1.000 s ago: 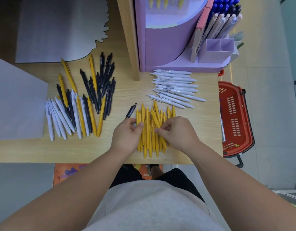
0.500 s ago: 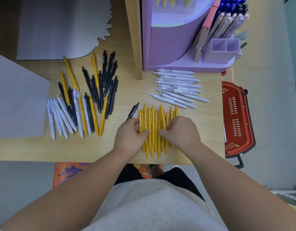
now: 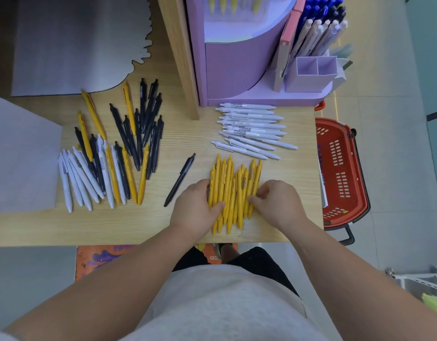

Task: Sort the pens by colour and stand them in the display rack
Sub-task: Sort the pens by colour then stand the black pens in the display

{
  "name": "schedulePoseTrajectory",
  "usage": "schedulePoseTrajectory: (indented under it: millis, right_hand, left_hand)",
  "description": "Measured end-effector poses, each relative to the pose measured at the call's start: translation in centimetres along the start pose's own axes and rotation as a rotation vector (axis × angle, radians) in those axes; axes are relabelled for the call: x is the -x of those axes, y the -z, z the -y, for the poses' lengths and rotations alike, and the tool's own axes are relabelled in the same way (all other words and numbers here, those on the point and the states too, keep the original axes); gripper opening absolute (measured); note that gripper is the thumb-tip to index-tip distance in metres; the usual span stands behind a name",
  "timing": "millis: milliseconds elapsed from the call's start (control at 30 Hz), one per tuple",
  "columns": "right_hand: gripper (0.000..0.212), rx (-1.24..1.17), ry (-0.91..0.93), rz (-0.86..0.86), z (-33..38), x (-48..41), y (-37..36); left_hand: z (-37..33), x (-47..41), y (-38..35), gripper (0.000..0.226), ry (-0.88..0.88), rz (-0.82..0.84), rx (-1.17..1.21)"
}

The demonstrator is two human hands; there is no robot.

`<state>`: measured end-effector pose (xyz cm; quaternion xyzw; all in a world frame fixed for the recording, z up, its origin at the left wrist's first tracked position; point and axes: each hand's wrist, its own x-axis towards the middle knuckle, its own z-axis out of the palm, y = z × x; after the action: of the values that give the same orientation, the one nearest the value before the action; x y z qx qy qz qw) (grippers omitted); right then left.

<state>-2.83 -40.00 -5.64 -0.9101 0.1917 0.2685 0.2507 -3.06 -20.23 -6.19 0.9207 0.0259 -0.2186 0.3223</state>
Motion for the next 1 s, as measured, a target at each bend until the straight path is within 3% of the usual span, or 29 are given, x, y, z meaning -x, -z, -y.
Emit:
schedulePoseTrajectory:
  millis: [233,467,733,1000]
  right_hand:
    - [0.015,-0.045,0.005,-0.035,-1.2,0.3,0.2]
    - [0.014,-0.058,0.112,-0.142,2.2,0.1,0.7]
    - [0.022,-0.034,0.341,0.092,12.2,-0.4,-3.0]
    - [0.024,-0.076,0.384,0.208,18.2,-0.5,-7.9]
  left_hand:
    - [-0.3,-0.1,-0.1,0.022,-0.001,0.007,0.021]
    - [1.9,-0.3,3.0,0.049,0.065,-0.058,0.010]
    - [7.4,-0.5,9.4,0.026,0.205,-0.261,-0.057]
    - [12.1,-1.1,12.3,0.036,0.285,-0.289,-0.128]
